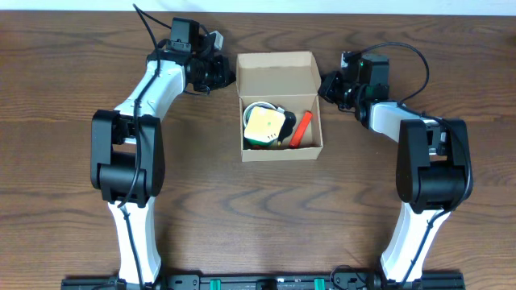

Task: Pack container
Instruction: 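Grasp the box lid with both grippers and close it over the box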

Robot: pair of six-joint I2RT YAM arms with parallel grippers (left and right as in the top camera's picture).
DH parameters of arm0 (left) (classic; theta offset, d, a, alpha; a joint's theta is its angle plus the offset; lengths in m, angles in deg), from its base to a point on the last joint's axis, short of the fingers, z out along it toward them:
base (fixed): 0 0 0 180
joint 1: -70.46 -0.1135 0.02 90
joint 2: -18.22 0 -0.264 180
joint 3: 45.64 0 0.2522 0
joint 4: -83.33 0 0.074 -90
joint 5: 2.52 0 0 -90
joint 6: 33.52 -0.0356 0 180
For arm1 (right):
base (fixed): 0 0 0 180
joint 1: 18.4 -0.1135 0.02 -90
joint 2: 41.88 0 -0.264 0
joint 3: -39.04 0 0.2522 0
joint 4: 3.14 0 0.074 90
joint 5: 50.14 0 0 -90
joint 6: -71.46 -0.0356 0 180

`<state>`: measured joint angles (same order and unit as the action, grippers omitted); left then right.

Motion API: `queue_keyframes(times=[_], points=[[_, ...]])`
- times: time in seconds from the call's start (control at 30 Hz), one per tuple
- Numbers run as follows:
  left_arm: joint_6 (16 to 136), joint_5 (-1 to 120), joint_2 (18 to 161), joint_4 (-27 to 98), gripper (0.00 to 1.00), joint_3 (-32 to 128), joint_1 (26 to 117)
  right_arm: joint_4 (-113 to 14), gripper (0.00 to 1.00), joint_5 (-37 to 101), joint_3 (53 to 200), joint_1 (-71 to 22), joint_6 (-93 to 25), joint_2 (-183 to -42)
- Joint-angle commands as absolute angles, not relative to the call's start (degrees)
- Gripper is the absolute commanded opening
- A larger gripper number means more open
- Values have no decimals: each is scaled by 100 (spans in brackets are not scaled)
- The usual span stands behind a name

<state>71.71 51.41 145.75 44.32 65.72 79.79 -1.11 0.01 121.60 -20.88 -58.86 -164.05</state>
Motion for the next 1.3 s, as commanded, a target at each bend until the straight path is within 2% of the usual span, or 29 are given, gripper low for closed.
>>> queue_keyframes(times=[0.0, 0.63, 0.93, 1.27], points=[[7306, 5042, 14693, 4462, 6, 6666, 7865, 29, 1, -412, 12175, -2142, -5941, -16442], [7879, 4841, 14721, 4825, 6, 6666, 7725, 361, 1, -915, 12179, -2142, -5659, -16442], [7831, 4218, 14719, 5063, 6, 6666, 7745, 945, 1, -1582, 12190, -2059, -5661, -16440], [7416, 3659, 14540, 5092, 6, 6952, 7719, 969, 1, -2207, 12470, -1937, -5573, -16440]])
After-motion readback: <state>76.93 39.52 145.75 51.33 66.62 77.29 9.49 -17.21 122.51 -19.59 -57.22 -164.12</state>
